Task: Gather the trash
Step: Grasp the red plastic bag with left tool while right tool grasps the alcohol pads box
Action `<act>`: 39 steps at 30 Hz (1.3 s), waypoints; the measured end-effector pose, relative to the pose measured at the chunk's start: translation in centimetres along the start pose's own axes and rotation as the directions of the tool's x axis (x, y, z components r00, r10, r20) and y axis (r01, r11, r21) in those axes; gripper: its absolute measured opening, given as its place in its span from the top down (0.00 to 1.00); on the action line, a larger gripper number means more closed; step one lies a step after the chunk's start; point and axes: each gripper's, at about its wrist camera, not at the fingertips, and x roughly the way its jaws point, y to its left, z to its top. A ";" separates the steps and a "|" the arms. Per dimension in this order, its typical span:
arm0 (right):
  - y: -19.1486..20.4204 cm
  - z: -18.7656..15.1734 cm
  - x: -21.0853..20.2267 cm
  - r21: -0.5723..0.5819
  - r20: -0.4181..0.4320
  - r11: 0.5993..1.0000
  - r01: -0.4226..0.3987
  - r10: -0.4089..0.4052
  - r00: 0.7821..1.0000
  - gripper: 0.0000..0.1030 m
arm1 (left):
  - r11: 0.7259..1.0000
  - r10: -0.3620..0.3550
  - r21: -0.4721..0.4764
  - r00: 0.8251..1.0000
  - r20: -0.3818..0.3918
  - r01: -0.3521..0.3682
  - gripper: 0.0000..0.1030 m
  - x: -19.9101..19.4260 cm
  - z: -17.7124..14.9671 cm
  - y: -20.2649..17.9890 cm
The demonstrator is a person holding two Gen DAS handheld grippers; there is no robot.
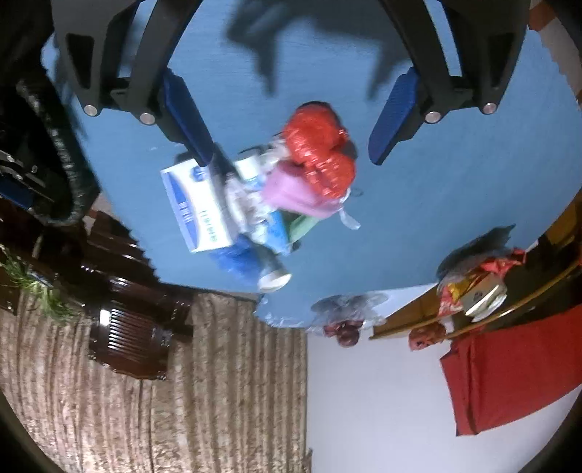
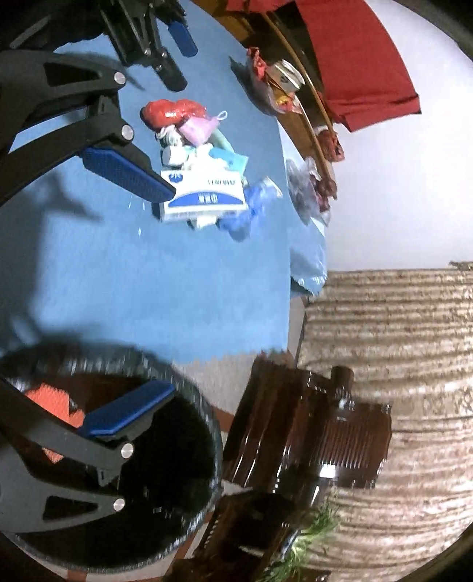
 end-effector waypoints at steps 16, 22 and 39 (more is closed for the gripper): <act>4.2 0.0 6.6 -0.049 -0.075 0.998 -0.029 0.025 0.997 0.07 | 0.993 -0.041 -0.113 0.986 -0.161 0.023 0.49 7.8 -1.8 2.5; 6.1 0.1 8.6 -0.065 -0.093 0.996 -0.059 0.053 0.994 0.07 | 0.989 -0.076 -0.135 0.986 -0.149 0.056 0.58 7.3 -2.4 3.4; 9.2 0.3 13.8 -0.082 -0.220 0.991 -0.104 0.084 0.972 0.34 | 0.991 -0.060 -0.129 0.993 -0.103 0.046 0.60 4.8 -2.1 4.7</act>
